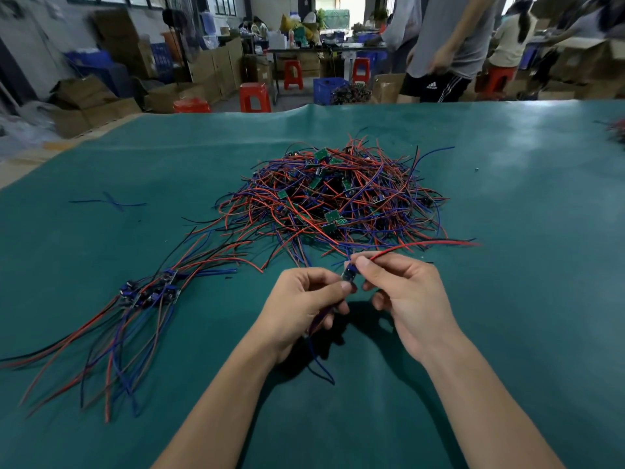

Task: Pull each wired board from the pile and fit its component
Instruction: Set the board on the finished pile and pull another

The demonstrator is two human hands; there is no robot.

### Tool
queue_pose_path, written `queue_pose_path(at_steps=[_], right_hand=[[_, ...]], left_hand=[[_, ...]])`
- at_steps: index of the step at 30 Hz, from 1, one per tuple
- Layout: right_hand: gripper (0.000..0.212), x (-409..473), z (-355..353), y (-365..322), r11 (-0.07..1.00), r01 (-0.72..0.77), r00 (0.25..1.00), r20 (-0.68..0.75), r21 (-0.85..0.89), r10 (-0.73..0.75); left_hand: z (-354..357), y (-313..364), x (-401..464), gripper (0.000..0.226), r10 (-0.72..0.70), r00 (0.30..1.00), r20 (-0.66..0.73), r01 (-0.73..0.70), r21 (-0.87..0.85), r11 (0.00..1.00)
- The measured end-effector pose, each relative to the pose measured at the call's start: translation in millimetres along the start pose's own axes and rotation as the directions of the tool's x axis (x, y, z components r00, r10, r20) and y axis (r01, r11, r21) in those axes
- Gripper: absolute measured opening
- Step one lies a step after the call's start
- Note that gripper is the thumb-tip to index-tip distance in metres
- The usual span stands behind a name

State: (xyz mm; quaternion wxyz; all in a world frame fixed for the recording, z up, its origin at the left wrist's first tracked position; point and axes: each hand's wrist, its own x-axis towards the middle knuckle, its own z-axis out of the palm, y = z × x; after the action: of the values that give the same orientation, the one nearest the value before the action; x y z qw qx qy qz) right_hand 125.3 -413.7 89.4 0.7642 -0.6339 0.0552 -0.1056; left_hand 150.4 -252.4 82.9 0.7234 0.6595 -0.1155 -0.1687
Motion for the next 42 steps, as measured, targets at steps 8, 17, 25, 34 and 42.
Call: queue_pose_path(at_steps=[8, 17, 25, 34, 42], right_hand=[[0.019, 7, -15, 1, 0.970, 0.066, 0.992, -0.087, -0.232, -0.088], [0.021, 16, -33, -4, 0.975, 0.169, 0.854, -0.472, -0.144, -0.218], [0.019, 10, -21, -4, 0.953, 0.109, 0.794, -0.552, -0.284, -0.255], [0.020, -3, 8, 11, 0.844, 0.274, 0.936, -0.075, -0.460, -0.345], [0.025, 17, -26, -6, 0.978, 0.205, 0.782, -0.597, -0.029, -0.181]], left_hand=[[3, 2, -1, 0.016, 0.023, 0.999, 0.045, -0.029, 0.141, 0.990], [3, 5, -2, 0.012, 0.025, 0.997, 0.071, -0.038, 0.183, 0.982], [6, 5, -1, 0.015, 0.048, 0.996, -0.071, -0.055, -0.089, 0.995], [5, 9, -6, 0.017, 0.014, 0.996, 0.083, -0.019, 0.061, 0.998], [-4, 13, -12, 0.017, -0.055, 0.960, 0.275, 0.042, 0.055, 0.998]])
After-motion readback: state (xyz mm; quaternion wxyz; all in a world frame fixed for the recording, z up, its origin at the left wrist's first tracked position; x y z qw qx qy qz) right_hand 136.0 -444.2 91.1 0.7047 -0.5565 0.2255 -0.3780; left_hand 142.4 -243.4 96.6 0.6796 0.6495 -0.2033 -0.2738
